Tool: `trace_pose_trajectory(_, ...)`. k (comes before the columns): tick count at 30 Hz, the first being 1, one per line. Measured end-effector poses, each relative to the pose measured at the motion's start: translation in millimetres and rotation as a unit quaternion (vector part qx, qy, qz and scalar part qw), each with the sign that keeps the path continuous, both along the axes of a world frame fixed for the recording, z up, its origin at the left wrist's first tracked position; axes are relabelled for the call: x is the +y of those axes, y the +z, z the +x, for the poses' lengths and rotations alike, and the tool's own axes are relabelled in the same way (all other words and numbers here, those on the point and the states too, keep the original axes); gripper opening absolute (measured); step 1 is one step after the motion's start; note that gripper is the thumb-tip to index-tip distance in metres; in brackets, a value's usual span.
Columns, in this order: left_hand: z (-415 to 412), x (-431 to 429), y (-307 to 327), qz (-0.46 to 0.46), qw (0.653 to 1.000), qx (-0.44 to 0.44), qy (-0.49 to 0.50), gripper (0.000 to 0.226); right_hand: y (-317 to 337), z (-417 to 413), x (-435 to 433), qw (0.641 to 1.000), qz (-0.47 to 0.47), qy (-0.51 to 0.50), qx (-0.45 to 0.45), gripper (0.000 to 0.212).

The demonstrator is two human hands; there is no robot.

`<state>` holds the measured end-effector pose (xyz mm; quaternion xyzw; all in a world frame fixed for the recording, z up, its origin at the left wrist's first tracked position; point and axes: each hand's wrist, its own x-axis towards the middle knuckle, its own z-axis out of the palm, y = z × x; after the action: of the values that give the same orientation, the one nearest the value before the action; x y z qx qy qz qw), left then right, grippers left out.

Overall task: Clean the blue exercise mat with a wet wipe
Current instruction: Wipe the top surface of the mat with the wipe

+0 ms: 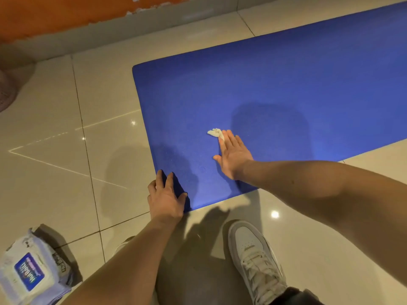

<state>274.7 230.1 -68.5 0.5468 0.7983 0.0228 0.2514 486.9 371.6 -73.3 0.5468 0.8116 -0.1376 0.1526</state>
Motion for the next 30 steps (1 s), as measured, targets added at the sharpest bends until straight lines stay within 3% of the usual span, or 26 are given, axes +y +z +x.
trace_pose_trajectory(2, 1, -4, 1, 0.001, 1.000, -0.007, 0.006, 0.074, -5, -9, -28, 0.999, -0.007, 0.018, 0.033, 0.073)
trace_pose_trajectory(5, 1, -10, 1, 0.009, 1.000, -0.018, 0.014, 0.075, -18, -17, -94, 0.989, 0.066, 0.125, 0.042, 0.068)
trace_pose_trajectory(8, 1, -14, 0, 0.010, 0.999, -0.023, 0.020, 0.075, -18, -9, -130, 0.975, 0.018, 0.212, 0.067, 0.070)
trace_pose_trajectory(11, 1, -17, -2, 0.014, 0.999, -0.026, 0.020, 0.074, -11, 23, -127, 0.966, 0.033, 0.252, 0.047, 0.069)
trace_pose_trajectory(19, 4, -15, -3, 0.014, 0.999, -0.036, 0.031, 0.073, -8, 120, -90, 0.969, 0.069, 0.227, 0.066, 0.063)
trace_pose_trajectory(25, 4, -16, -6, 0.028, 0.998, -0.046, 0.037, 0.073, -20, 82, -122, 0.971, 0.067, 0.191, 0.131, 0.064)
trace_pose_trajectory(30, 1, -20, -9, 0.035, 0.997, -0.058, 0.037, 0.072, -23, 50, -135, 0.967, 0.024, 0.226, 0.113, 0.069)
